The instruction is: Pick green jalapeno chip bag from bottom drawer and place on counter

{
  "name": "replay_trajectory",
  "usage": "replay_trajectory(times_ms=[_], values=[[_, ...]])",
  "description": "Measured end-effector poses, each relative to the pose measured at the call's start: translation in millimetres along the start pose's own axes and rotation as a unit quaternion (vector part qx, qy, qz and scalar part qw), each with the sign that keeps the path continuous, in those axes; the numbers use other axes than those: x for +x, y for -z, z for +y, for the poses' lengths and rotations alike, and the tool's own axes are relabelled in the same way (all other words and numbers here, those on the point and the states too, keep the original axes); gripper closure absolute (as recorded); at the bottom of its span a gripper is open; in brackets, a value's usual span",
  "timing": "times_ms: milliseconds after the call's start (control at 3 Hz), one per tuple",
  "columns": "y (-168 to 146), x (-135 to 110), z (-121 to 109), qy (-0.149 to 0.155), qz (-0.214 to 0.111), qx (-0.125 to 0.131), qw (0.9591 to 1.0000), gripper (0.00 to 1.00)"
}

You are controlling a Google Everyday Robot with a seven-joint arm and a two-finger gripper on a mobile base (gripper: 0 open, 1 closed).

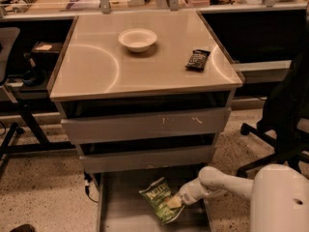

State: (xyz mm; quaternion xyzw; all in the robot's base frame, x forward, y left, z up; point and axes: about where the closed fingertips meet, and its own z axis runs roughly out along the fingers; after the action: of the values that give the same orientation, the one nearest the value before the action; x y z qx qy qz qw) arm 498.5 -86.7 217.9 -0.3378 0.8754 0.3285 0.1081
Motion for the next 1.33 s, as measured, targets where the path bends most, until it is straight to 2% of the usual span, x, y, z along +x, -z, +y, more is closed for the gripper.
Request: replay_trajectory(times_ms=[333, 667, 1000, 1333], values=[[45, -12, 21, -0.015, 0.005, 0.002, 0.9999, 1.0], [45, -12, 22, -0.015, 0.005, 0.002, 0.9999, 1.0], [63, -14, 38, -0.02, 0.005, 0.004, 0.9998, 1.0], [95, -19, 65, -0.025, 0.0, 0.016, 0.9996, 1.0]])
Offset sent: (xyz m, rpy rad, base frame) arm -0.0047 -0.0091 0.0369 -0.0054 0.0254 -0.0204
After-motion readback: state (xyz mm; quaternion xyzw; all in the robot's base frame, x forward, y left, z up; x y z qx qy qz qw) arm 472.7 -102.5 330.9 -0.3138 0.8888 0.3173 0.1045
